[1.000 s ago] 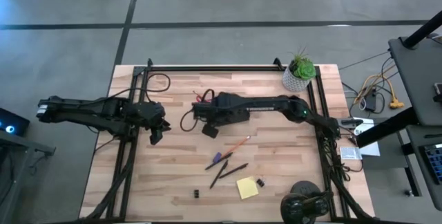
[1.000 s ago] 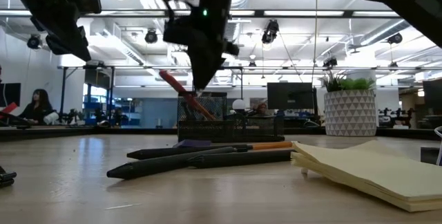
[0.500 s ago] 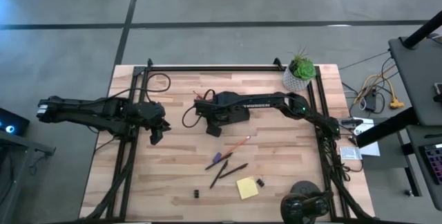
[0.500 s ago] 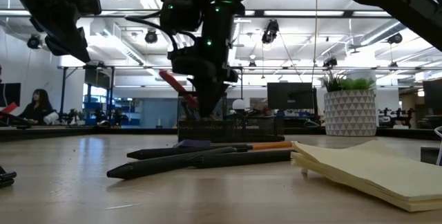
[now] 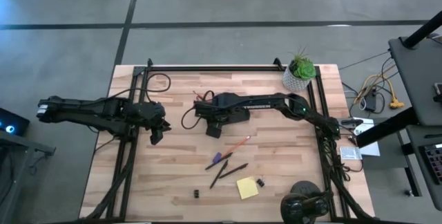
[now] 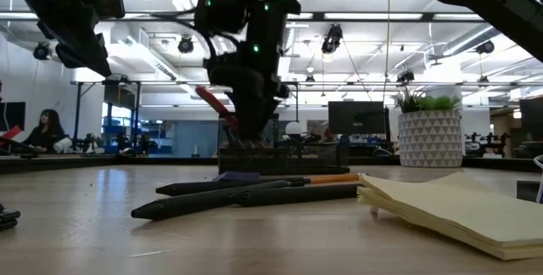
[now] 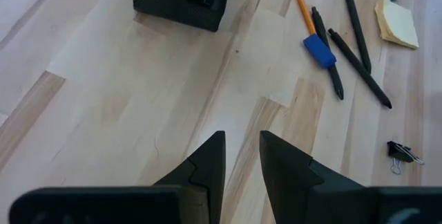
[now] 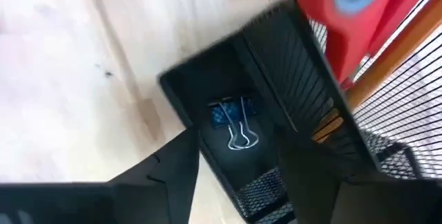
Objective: Pick and place office supplies into organizer
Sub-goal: Put the left binder clip into the bottom left section of the desk organizer
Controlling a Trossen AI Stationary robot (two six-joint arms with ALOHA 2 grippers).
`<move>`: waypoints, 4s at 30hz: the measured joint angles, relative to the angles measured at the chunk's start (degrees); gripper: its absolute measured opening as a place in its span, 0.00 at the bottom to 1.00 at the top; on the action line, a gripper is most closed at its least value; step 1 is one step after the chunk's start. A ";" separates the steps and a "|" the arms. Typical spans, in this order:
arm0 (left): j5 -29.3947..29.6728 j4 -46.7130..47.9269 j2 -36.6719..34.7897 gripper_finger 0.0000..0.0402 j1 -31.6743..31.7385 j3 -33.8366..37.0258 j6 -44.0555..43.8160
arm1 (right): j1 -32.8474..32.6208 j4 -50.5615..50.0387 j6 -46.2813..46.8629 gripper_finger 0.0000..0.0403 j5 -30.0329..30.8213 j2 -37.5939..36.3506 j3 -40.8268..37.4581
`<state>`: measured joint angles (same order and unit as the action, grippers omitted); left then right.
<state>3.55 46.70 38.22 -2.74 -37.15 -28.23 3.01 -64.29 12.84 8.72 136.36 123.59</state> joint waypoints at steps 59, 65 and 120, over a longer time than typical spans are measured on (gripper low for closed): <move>15.65 -33.18 51.14 0.18 -47.58 -15.11 -17.44 | -49.97 -25.75 67.99 0.48 16.97 -2.43 2.88; 18.54 -34.16 55.42 0.19 -47.56 -15.26 -26.29 | -51.41 -25.75 68.17 0.48 16.46 -2.43 2.86; 21.99 -35.80 61.83 0.19 -46.47 -17.03 -23.32 | -53.75 -25.73 71.19 0.48 15.50 -2.43 1.45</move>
<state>25.54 10.90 100.05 -49.21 -54.17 -51.55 -50.74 -90.02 84.02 24.23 133.93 125.04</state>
